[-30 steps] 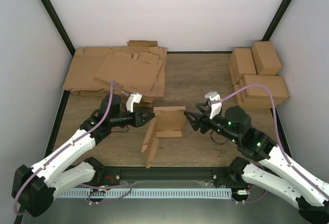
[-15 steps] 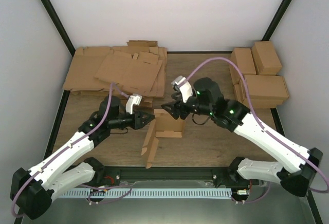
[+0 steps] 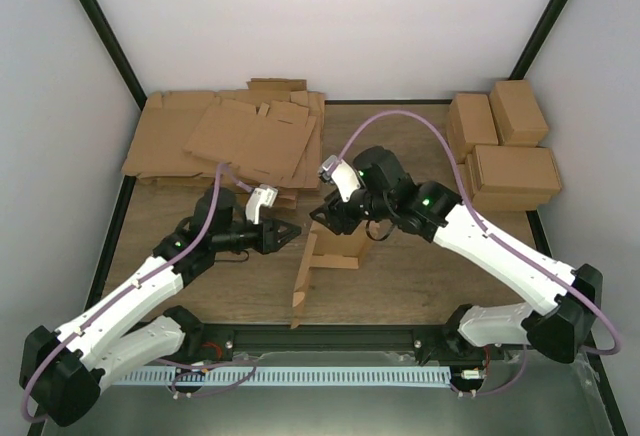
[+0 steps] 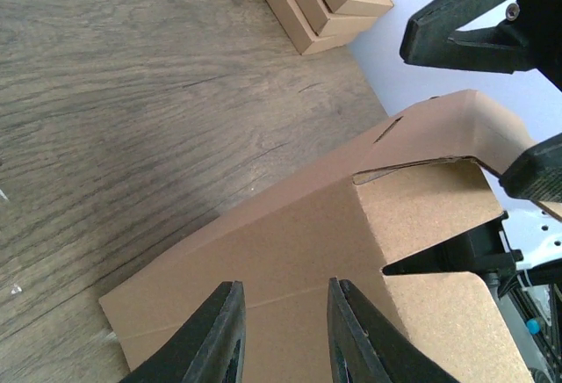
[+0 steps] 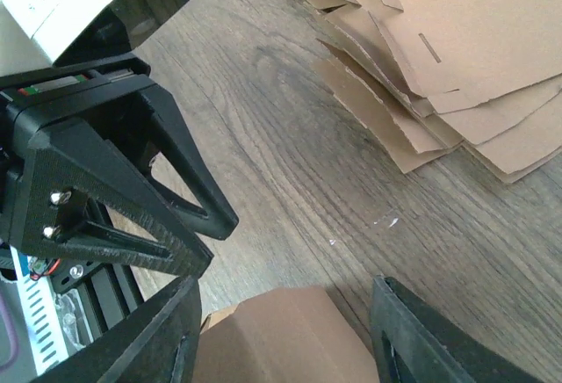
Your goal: Fold the paper box
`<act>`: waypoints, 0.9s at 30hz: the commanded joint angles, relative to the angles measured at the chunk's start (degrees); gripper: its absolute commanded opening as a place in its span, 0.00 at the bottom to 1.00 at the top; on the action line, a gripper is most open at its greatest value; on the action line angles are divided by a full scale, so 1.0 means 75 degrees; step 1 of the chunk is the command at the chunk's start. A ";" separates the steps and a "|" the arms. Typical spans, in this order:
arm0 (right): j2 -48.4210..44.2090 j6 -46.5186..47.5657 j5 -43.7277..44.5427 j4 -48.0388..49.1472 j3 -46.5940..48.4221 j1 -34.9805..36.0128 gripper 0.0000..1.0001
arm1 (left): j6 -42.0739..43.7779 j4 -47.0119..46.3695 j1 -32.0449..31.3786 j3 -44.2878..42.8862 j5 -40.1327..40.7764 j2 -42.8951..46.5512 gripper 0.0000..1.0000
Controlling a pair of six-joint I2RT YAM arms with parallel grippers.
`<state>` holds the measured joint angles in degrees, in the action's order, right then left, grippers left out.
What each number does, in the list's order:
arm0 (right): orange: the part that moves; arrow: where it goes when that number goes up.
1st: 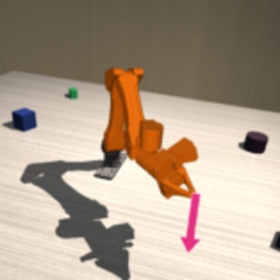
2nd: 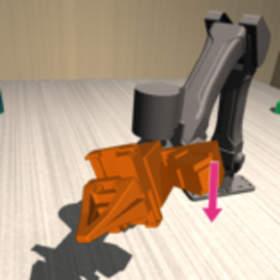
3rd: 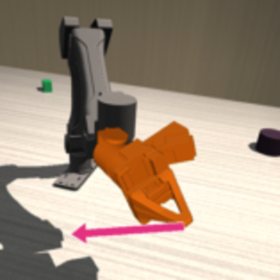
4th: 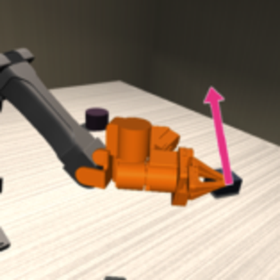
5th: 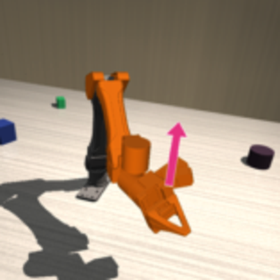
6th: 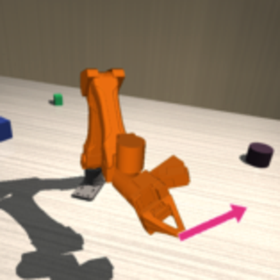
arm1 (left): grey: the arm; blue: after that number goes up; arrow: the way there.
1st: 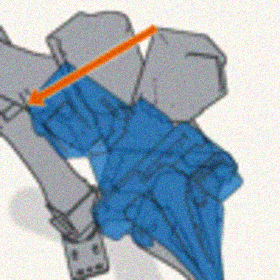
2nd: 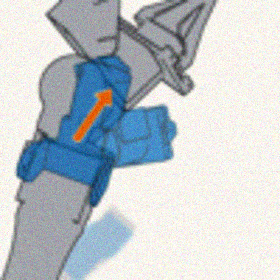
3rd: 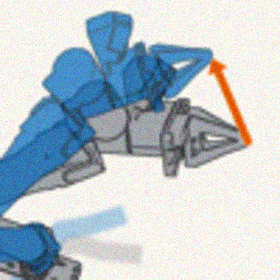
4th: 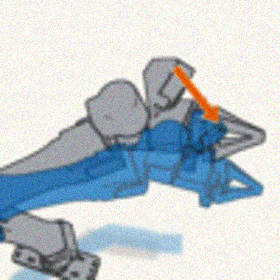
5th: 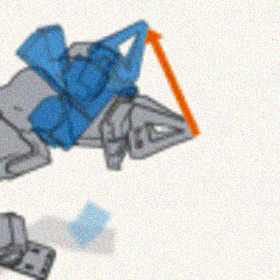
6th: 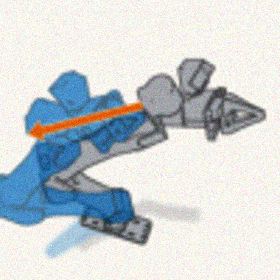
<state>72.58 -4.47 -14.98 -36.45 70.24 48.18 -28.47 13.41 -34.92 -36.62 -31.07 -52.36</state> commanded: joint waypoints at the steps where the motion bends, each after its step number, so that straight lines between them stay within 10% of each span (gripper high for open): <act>1: -0.0383 0.0125 0.0004 -0.0262 -0.0041 -0.0057 0.55 | 0.0014 -0.0080 -0.0071 0.0014 -0.0015 -0.0019 0.29; 27: -0.1683 -0.0618 -0.0510 0.1188 -0.2004 -0.1137 0.68 | -0.0457 -0.0736 -0.0149 -0.0004 -0.0022 -0.0161 0.46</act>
<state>61.30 -8.54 -14.90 -30.11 56.55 40.42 -30.52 11.53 -35.68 -36.64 -30.39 -53.36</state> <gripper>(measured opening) 0.679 0.446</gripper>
